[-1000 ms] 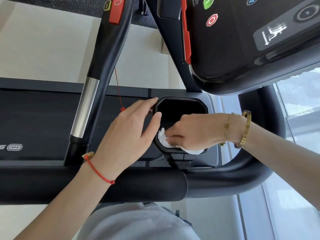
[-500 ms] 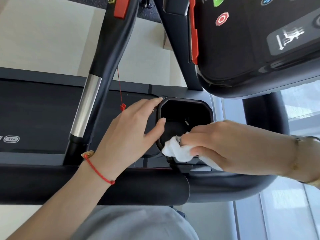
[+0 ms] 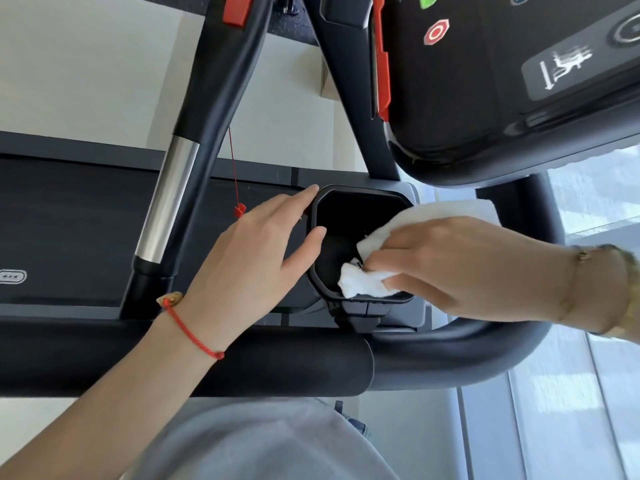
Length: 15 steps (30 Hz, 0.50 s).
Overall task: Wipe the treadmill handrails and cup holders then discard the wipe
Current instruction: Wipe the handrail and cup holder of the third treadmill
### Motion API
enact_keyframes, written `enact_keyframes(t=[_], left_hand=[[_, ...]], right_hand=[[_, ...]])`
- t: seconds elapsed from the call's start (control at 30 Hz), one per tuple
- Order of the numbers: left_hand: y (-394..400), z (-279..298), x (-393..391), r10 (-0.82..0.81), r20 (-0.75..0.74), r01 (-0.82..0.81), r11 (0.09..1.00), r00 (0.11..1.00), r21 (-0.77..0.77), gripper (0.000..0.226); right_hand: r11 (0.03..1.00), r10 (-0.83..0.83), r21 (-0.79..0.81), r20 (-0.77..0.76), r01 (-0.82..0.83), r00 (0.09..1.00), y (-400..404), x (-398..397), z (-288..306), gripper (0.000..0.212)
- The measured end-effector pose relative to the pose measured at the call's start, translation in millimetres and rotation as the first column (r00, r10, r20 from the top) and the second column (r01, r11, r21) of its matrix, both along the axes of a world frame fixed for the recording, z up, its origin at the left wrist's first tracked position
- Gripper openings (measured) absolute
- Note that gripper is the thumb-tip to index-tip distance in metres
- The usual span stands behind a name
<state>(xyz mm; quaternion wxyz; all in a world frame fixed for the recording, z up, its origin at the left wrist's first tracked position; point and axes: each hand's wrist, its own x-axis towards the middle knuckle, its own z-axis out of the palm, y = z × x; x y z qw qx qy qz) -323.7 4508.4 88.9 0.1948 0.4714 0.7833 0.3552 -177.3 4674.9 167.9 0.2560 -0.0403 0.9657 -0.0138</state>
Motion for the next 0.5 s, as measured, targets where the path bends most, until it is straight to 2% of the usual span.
enact_keyframes(t=[0.1,0.2,0.3,0.4,0.5], left_hand=[[1.0,-1.1,2.2,0.008,-0.007,-0.008,1.0,1.0,0.008,0.055],[2.1,-2.1,4.6,0.008,-0.016,-0.008,1.0,1.0,0.008,0.056],[0.2,-3.3,2.9,0.018,0.0,-0.018,1.0,1.0,0.023,0.055],[-1.2,-4.2,1.5,0.016,0.013,-0.017,1.0,1.0,0.027,0.054],[-2.1,-4.7,-0.3,0.007,0.038,-0.008,1.0,0.999,0.02,0.056]], right_hand=[[0.996,-0.067,-0.055,-0.011,0.066,0.998,0.4,9.0,4.2,0.041],[0.996,-0.087,-0.034,-0.052,0.086,0.995,3.6,3.9,-0.5,0.048],[0.995,-0.097,0.014,-0.09,0.099,0.991,2.9,-9.8,-11.0,0.044],[0.995,-0.033,0.096,-0.085,0.041,0.996,-0.9,-16.3,-21.5,0.036],[0.997,0.035,0.07,-0.103,-0.027,0.994,-1.9,-7.4,-16.1,0.036]])
